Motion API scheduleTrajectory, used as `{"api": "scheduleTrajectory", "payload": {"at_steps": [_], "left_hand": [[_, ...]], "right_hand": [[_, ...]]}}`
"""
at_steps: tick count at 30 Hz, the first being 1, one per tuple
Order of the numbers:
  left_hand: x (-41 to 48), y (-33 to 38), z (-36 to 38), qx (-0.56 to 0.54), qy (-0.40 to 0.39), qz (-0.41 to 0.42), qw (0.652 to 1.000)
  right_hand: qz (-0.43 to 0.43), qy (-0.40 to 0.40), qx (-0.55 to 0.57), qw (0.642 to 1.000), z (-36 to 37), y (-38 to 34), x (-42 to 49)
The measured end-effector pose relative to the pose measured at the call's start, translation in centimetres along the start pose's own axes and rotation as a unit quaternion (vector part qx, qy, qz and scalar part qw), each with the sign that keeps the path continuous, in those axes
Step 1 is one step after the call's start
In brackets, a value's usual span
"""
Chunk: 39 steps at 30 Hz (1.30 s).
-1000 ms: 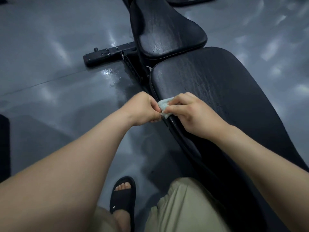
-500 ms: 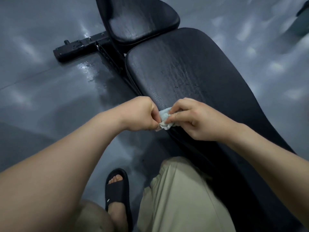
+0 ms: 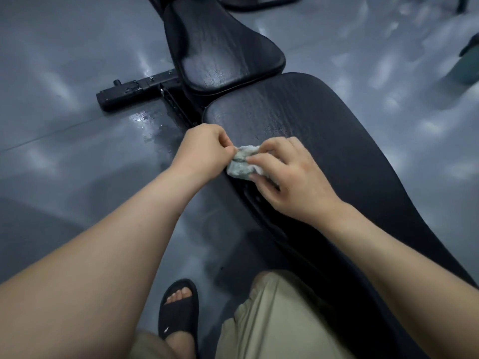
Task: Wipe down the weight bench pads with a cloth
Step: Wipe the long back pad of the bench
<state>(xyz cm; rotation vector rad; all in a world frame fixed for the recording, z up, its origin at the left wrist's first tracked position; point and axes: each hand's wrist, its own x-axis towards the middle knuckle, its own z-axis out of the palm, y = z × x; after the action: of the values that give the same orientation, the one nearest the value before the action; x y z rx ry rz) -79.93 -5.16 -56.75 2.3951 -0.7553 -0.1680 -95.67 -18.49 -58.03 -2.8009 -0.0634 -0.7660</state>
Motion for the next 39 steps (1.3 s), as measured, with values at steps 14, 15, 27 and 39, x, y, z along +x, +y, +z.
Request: {"api": "scheduleTrajectory", "payload": {"at_steps": [14, 15, 27, 39], "left_hand": [[0.2, -0.1, -0.7, -0.005, 0.025, 0.025, 0.999], [0.2, -0.2, -0.7, -0.004, 0.025, 0.027, 0.999], [1.4, -0.8, -0.2, 0.030, 0.052, 0.044, 0.997], [1.0, -0.8, 0.0, 0.067, 0.033, 0.039, 0.996]], "right_hand": [[-0.062, -0.159, 0.091, 0.981, 1.1, 1.7, 0.9], [-0.042, -0.169, 0.110, 0.979, 0.9, 1.4, 1.0], [-0.055, -0.173, -0.028, 0.983, 2.1, 1.0, 1.1], [0.148, -0.118, -0.116, 0.975, 3.8, 10.3, 10.1]]}}
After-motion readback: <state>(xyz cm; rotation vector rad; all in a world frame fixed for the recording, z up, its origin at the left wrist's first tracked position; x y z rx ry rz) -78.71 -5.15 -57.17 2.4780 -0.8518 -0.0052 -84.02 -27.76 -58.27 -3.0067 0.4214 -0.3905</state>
